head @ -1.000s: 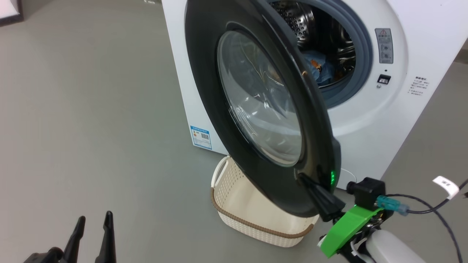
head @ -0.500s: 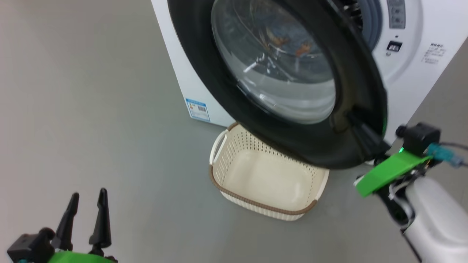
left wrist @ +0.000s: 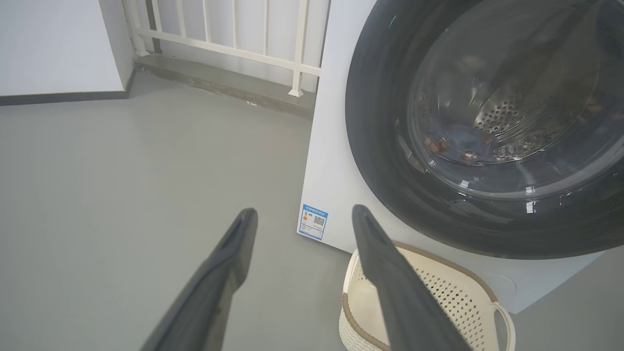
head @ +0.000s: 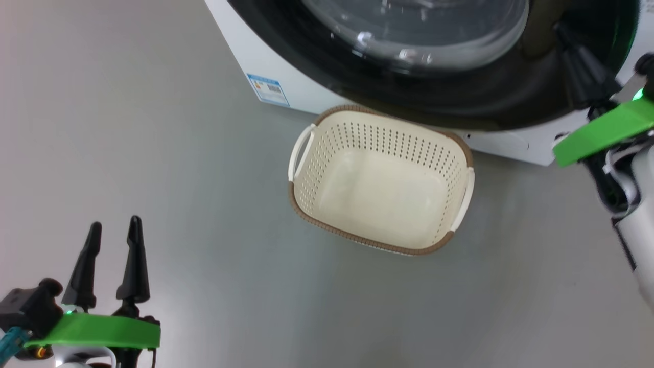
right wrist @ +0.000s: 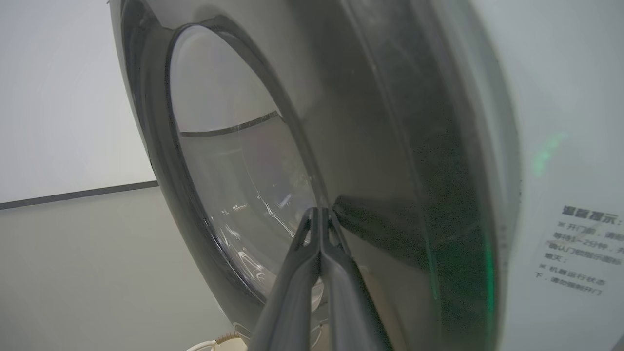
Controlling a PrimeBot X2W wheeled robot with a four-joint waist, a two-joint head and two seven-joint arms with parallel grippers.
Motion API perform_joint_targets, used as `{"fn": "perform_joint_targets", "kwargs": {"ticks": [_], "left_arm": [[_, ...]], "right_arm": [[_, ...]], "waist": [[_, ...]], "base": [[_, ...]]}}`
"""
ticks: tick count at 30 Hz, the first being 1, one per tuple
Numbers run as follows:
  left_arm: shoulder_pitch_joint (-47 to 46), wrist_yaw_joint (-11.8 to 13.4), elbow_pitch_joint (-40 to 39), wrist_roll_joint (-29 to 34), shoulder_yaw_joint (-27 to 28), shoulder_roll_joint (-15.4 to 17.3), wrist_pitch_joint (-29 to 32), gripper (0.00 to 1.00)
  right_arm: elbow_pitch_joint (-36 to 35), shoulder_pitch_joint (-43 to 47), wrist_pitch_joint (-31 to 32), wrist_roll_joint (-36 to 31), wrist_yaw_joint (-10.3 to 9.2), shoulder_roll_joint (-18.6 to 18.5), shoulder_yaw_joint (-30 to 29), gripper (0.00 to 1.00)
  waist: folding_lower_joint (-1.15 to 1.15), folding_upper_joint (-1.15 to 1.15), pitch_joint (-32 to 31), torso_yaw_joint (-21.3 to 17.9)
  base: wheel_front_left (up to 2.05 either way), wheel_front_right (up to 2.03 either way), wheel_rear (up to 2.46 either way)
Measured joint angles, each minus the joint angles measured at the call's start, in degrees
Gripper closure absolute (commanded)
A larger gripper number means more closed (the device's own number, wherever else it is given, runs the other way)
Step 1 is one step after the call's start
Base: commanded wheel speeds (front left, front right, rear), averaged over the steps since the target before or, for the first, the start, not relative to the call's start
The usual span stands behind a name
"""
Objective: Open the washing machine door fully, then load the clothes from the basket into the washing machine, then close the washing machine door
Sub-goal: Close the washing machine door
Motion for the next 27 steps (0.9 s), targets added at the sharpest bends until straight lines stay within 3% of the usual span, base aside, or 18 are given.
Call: {"fn": "perform_joint_targets", "kwargs": {"ticks": [10, 27], "left_arm": [[-2.6, 0.0, -0.1, -0.3, -0.2, -0.2, 0.0, 0.00], [-2.8, 0.0, 0.7, -0.3, -0.3, -0.3, 0.0, 0.00]], "right_arm": [[7.2, -10.0, 0.0, -2.7, 0.53, -0.4, -3.5, 1.00], [11.3, -10.1, 0.0, -3.2, 0.44, 1.3, -4.3, 1.00]], "waist": [[0.00, 0.00, 5.3, -1.1], [0.00, 0.00, 2.4, -1.7]], "base": [[0.00, 0.00, 0.00], [0.00, 0.00, 0.00]]}}
